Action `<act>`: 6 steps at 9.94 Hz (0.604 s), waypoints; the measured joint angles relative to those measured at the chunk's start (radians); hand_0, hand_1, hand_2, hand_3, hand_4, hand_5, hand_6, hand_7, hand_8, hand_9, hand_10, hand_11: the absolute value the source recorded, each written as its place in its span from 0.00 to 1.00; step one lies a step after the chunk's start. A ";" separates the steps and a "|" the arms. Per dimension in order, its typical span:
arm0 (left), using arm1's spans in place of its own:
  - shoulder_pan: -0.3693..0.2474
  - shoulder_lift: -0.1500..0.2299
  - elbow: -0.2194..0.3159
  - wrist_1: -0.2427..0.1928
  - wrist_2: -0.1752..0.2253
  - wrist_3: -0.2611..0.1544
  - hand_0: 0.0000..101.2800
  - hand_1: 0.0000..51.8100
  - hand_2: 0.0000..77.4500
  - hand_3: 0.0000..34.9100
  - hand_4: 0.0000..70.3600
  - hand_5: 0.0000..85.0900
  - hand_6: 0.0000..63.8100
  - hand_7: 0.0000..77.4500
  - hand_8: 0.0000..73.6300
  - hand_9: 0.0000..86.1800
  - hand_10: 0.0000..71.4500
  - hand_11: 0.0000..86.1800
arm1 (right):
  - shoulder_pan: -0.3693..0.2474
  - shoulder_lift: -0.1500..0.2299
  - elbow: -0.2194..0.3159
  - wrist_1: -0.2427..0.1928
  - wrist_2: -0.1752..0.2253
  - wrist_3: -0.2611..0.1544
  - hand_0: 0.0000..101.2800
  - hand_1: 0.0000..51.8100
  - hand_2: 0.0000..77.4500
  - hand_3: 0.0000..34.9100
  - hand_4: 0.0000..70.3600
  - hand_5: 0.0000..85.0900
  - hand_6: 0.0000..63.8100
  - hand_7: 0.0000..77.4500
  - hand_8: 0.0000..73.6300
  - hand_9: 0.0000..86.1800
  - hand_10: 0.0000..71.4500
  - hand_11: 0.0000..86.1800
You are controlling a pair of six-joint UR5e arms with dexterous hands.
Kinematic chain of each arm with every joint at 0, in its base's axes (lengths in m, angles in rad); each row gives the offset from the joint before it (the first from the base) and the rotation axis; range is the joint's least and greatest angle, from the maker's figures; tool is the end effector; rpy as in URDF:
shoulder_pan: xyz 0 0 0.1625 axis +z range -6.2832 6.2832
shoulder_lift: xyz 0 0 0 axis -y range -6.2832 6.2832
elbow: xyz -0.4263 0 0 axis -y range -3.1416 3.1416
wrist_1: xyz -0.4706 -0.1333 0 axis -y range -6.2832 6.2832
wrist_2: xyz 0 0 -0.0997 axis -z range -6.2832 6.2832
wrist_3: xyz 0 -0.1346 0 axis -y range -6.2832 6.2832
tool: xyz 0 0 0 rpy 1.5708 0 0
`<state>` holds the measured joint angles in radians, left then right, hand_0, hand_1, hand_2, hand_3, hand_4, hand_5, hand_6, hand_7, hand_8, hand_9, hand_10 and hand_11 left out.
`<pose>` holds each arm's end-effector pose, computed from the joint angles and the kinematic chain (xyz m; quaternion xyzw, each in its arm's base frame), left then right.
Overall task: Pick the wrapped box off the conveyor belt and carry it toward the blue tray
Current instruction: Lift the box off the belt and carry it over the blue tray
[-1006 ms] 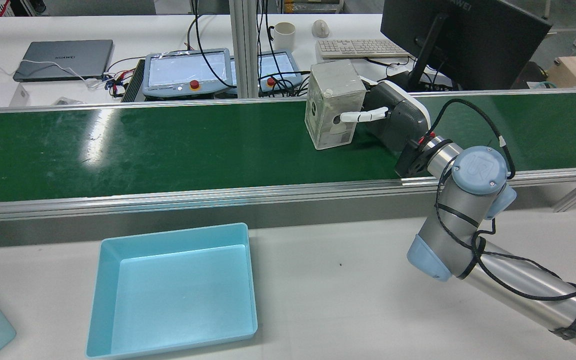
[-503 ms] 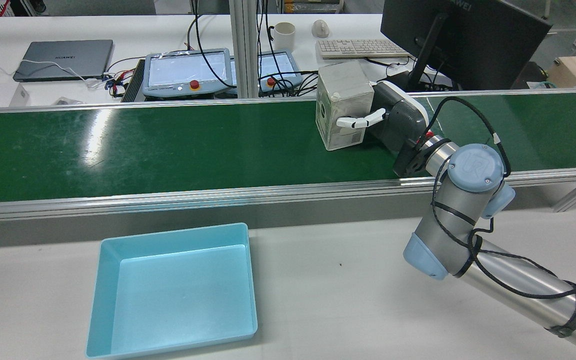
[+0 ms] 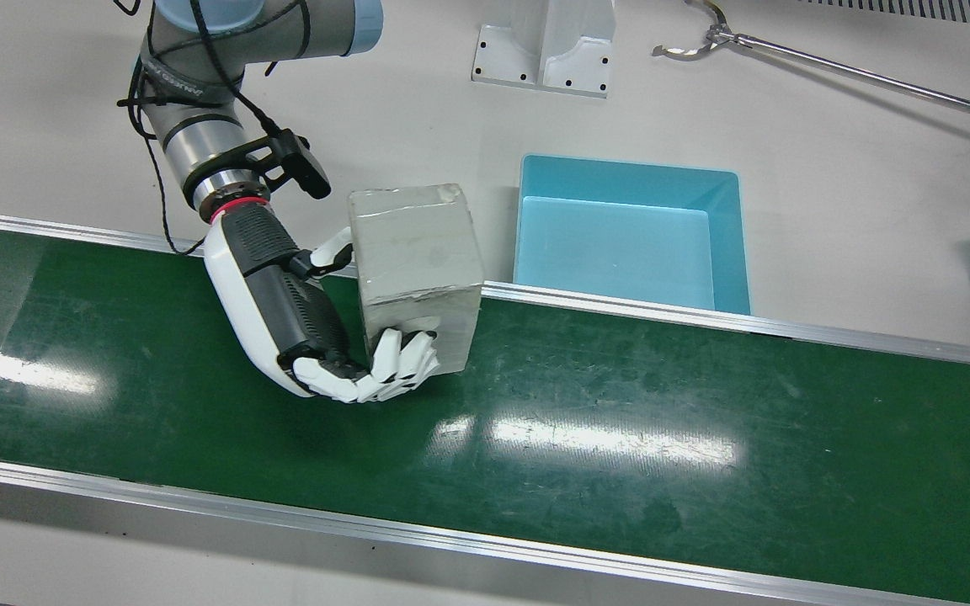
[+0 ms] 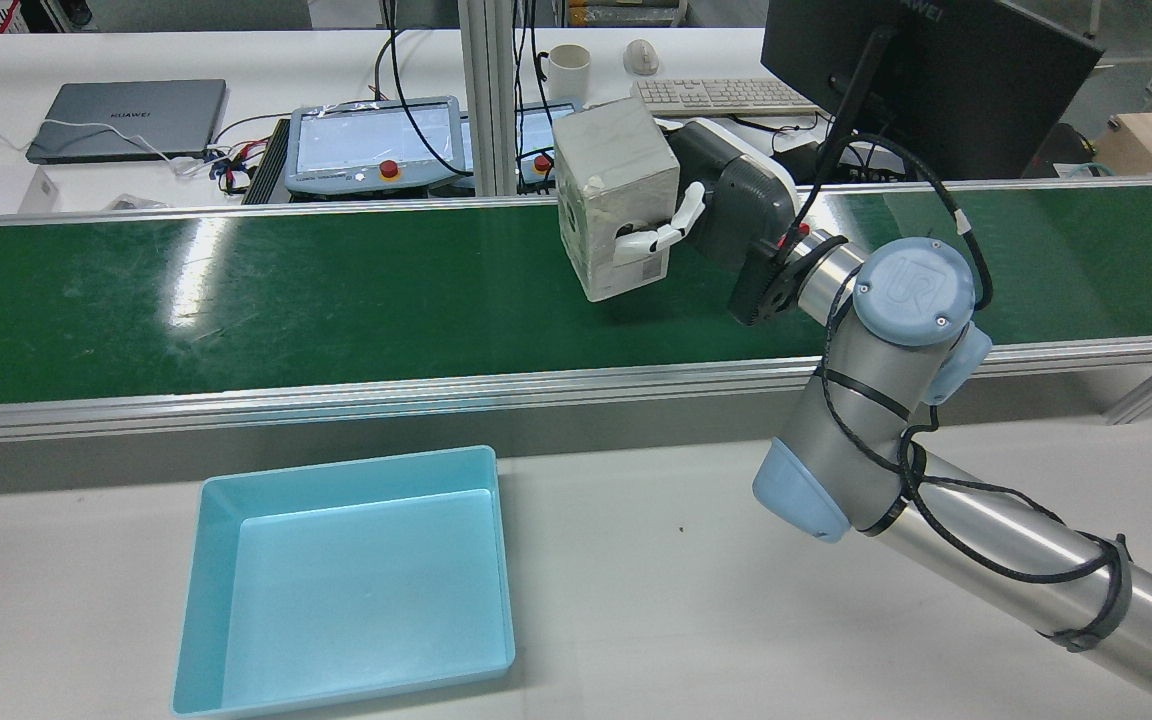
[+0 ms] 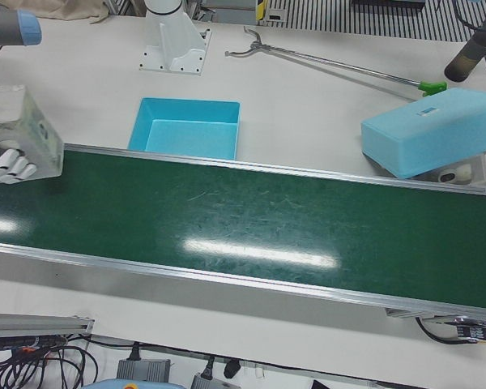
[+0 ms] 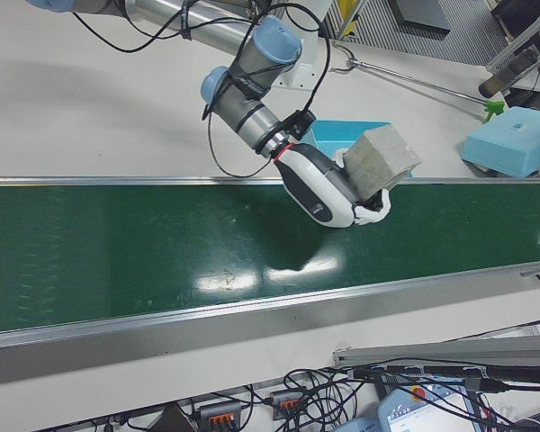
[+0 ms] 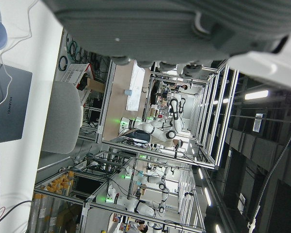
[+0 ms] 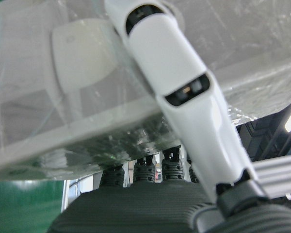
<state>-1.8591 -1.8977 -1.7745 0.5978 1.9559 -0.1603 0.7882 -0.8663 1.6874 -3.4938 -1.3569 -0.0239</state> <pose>-0.2671 -0.6098 0.4359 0.0966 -0.6779 0.7281 0.0321 -0.4205 -0.6524 0.1724 -0.2618 -0.8076 0.5144 0.1206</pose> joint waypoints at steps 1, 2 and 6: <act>0.000 0.000 0.000 0.000 0.000 0.000 0.00 0.00 0.01 0.00 0.00 0.01 0.01 0.01 0.01 0.00 0.01 0.01 | -0.041 0.038 -0.003 -0.009 -0.003 0.004 0.55 0.25 0.46 0.02 0.40 0.68 0.62 0.46 0.59 0.47 0.50 0.41; 0.000 0.000 0.000 0.000 0.000 0.000 0.00 0.00 0.01 0.00 0.00 0.01 0.01 0.01 0.01 0.00 0.01 0.01 | -0.082 0.074 -0.005 -0.018 -0.005 0.007 0.56 0.25 0.46 0.01 0.43 0.69 0.65 0.48 0.62 0.47 0.53 0.42; 0.000 0.000 0.000 0.000 0.000 0.000 0.00 0.00 0.01 0.00 0.00 0.01 0.01 0.01 0.01 0.00 0.01 0.01 | -0.210 0.145 -0.013 -0.029 -0.013 0.009 0.56 0.04 0.49 0.01 0.44 0.69 0.67 0.48 0.70 0.45 0.53 0.43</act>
<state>-1.8592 -1.8977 -1.7745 0.5978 1.9559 -0.1603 0.5778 -0.7211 1.6748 -3.5225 -1.3702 -0.0150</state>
